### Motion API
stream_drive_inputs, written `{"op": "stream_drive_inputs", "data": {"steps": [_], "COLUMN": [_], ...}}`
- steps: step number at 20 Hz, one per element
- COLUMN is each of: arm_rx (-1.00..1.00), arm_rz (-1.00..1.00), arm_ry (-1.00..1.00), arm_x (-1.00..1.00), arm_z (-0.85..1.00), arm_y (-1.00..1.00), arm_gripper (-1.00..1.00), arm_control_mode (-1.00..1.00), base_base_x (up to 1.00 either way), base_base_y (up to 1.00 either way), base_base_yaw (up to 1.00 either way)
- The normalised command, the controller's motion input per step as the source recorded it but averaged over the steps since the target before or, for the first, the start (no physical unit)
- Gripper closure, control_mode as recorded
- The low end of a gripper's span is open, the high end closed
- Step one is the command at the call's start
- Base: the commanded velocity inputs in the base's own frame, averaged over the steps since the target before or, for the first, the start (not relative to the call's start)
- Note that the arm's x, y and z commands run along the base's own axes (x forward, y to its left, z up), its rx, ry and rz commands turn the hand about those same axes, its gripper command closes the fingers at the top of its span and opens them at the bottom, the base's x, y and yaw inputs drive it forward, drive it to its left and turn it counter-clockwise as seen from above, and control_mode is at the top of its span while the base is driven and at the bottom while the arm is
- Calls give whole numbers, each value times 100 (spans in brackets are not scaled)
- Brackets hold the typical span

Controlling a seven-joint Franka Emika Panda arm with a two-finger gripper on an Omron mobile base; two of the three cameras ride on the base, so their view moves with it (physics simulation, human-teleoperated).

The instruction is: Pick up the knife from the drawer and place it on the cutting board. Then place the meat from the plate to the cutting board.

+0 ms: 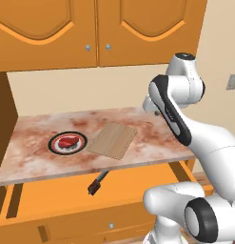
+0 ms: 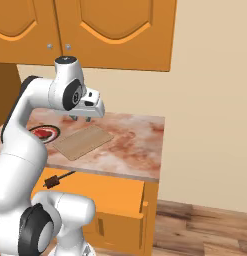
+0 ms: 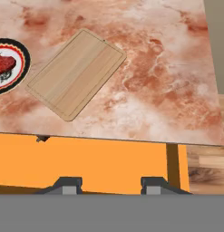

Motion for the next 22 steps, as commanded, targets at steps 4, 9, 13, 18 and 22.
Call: {"op": "stream_drive_inputs", "data": {"steps": [4,9,13,18,22], "arm_rx": [0,0,0,0,0], "arm_rz": [0,0,0,0,0], "arm_ry": [0,0,0,0,0], "arm_x": [-2,0,0,0,0], "arm_z": [0,0,0,0,0], "arm_y": [0,0,0,0,0], "arm_gripper": [-100,-100,-100,-100,-100], "arm_control_mode": [100,100,100,100,100], "base_base_x": [-38,-69,-37,-23,-12], "base_base_y": [1,20,41,43,40], "base_base_yaw": [0,-1,-2,-1,0]}}
